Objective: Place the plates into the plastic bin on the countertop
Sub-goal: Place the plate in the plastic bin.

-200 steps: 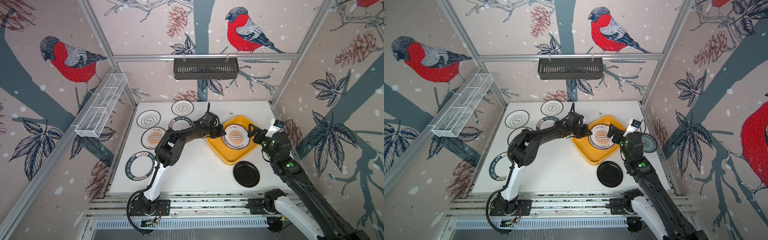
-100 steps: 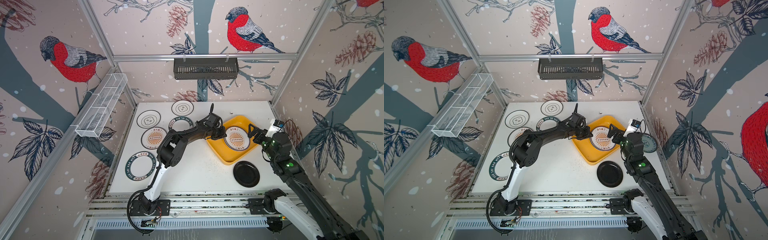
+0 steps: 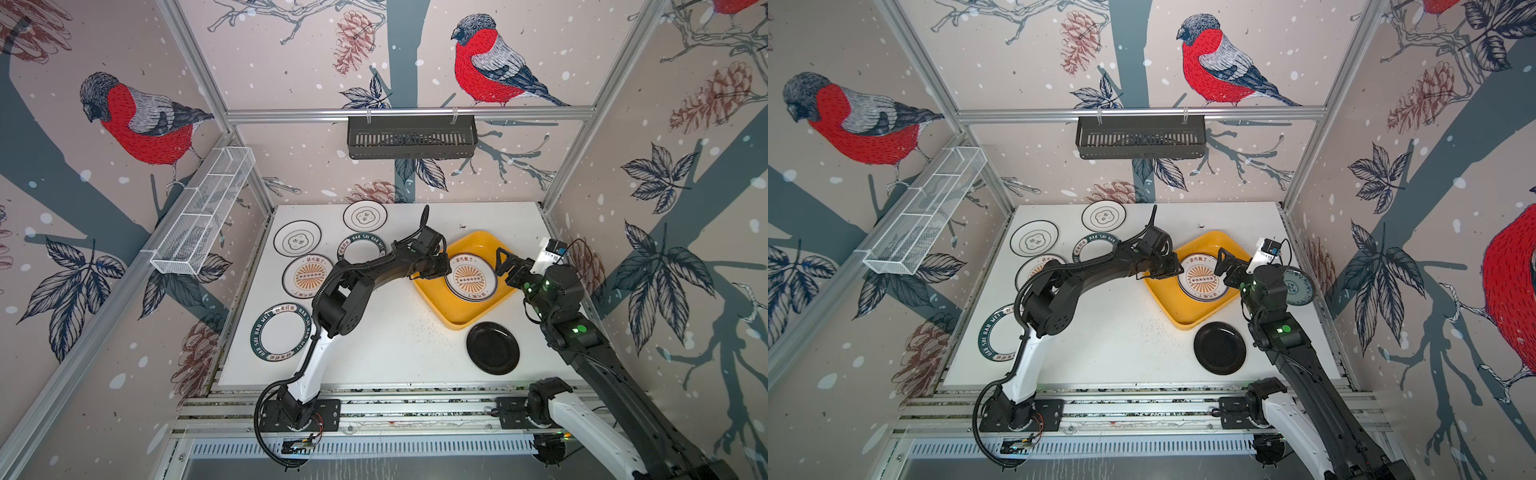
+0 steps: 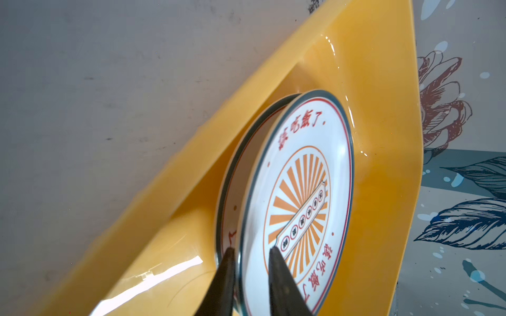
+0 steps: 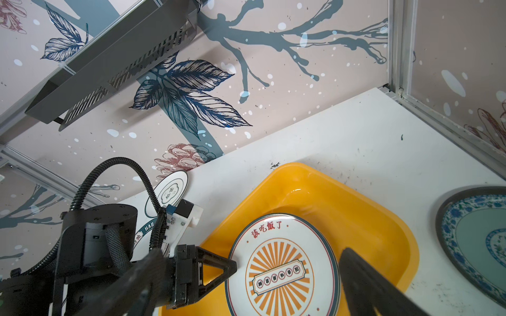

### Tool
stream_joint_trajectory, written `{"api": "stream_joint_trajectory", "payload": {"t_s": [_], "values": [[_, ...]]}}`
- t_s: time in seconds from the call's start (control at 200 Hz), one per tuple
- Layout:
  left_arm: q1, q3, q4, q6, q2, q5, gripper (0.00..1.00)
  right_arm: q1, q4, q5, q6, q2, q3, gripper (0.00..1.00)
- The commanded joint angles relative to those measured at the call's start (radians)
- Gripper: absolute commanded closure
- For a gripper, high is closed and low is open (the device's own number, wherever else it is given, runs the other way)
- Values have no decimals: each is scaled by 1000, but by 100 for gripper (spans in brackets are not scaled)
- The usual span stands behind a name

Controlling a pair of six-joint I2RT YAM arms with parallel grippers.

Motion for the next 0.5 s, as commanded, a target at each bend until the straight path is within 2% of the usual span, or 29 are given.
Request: {"api": "stream_joint_trajectory", "payload": {"t_s": [0.0, 0.25, 0.38, 0.495], "values": [[-1, 2, -14, 34, -22, -24, 68, 0, 45, -13, 0, 7, 4, 0], [-18, 45, -71, 112, -32, -49, 47, 0, 54, -26, 5, 19, 11, 0], [-27, 101, -125, 145, 2, -40, 46, -1, 57, -27, 7, 23, 11, 0], [-31, 110, -139, 163, -16, -80, 45, 0, 57, -28, 7, 23, 13, 0]]}}
